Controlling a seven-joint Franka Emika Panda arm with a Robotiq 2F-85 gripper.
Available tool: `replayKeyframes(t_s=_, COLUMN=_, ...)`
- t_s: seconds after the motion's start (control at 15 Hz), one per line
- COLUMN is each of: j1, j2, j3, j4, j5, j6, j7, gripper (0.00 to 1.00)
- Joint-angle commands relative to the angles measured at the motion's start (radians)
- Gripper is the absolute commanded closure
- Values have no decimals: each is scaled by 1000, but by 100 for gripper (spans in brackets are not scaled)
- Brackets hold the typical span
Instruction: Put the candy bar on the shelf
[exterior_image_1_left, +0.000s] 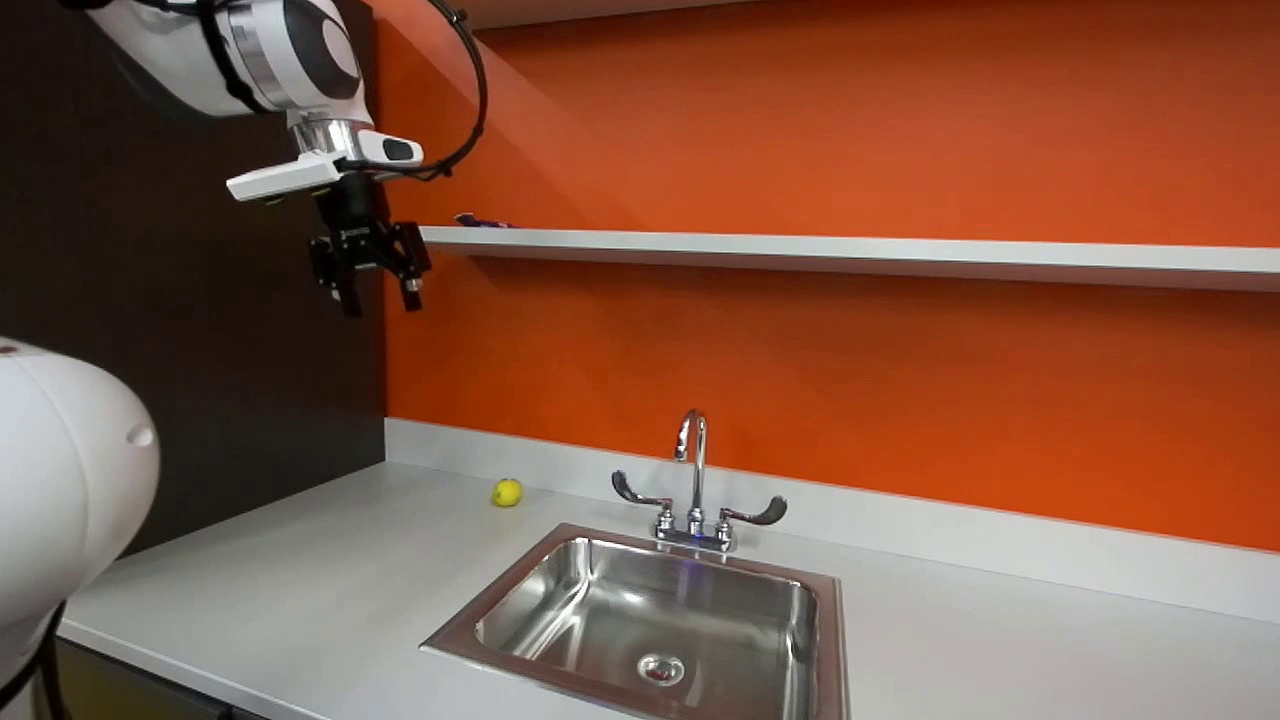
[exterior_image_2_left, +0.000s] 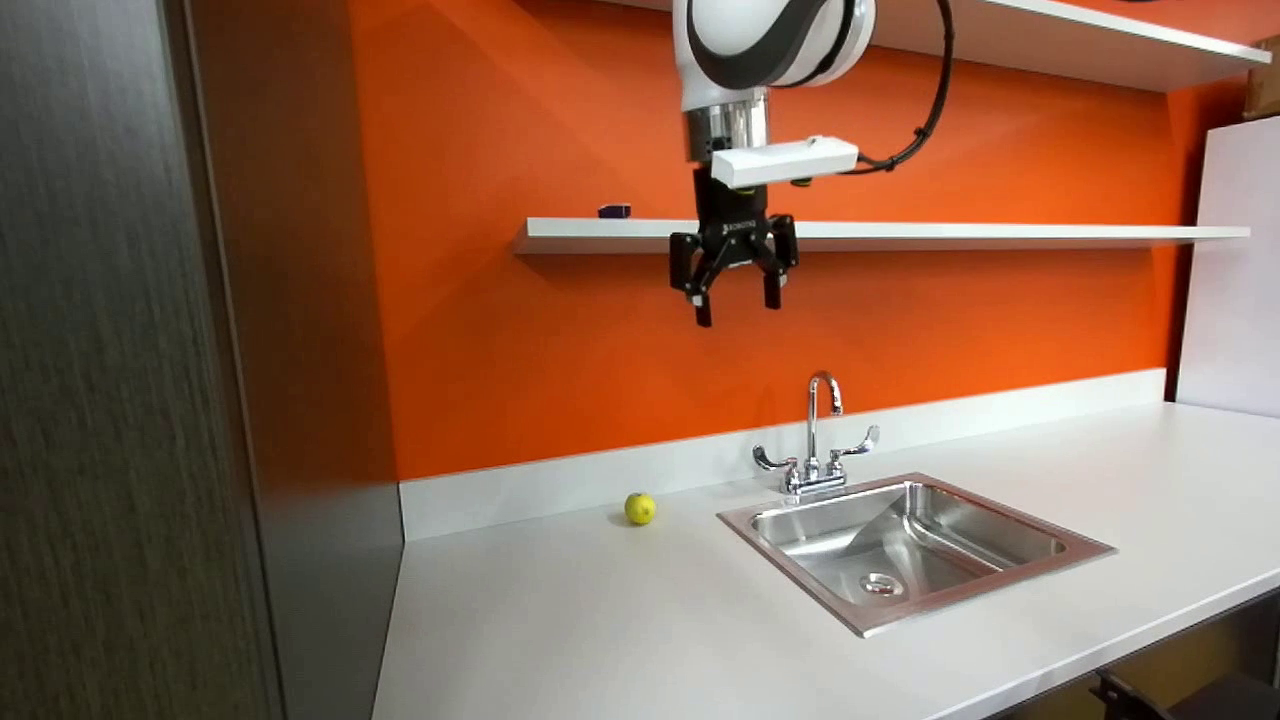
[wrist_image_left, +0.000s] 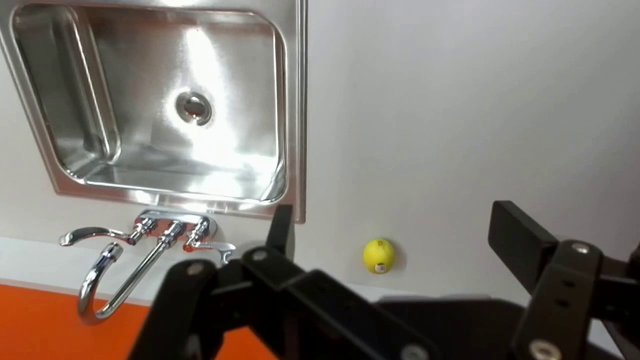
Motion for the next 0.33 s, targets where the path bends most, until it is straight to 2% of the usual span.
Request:
replayKeyframes(t_s=0.0, j1=-11, j2=-84, j3=9, j4=-143, j5=60, j6=70, j7=-65, gripper=0)
replayKeyframes(t_s=0.07, j1=-29, j2=-24, j3=28, j4=-65, j5=33, j6=27, j7=-23, gripper=0)
replayKeyframes(t_s=0.27, j1=-30, j2=-29, j3=31, j4=-83, j5=36, j6=34, j7=-26, gripper=0)
